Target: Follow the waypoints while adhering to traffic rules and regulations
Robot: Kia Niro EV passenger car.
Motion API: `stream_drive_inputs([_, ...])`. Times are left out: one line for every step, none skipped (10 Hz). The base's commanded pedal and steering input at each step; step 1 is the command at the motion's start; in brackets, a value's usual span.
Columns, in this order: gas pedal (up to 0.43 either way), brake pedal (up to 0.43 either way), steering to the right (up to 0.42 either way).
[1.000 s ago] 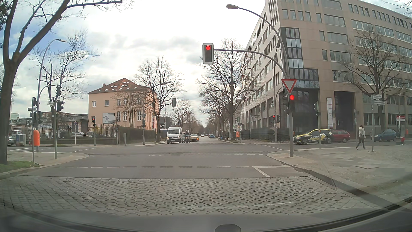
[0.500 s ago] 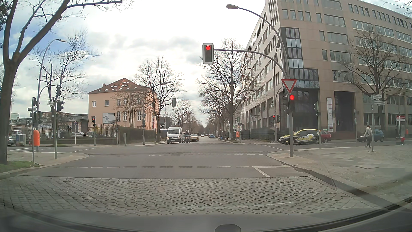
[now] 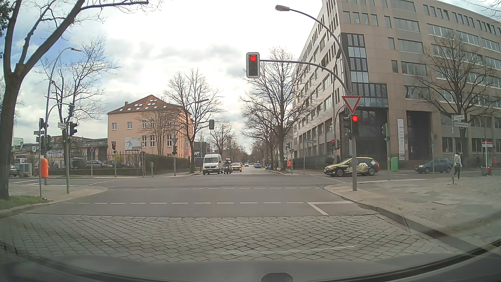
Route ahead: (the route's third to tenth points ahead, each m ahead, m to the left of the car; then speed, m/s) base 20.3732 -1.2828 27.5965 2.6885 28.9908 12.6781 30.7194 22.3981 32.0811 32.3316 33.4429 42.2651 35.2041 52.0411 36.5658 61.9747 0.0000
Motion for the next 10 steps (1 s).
stream_drive_inputs([0.0,0.341,-0.026])
stream_drive_inputs([0.0,0.341,-0.026])
stream_drive_inputs([0.0,0.341,-0.026])
stream_drive_inputs([0.0,0.341,-0.026])
stream_drive_inputs([0.0,0.341,-0.026])
stream_drive_inputs([0.0,0.341,-0.026])
stream_drive_inputs([0.0,0.341,-0.026])
stream_drive_inputs([0.0,0.341,-0.026])
stream_drive_inputs([0.0,0.341,-0.026])
stream_drive_inputs([0.0,0.341,-0.026])
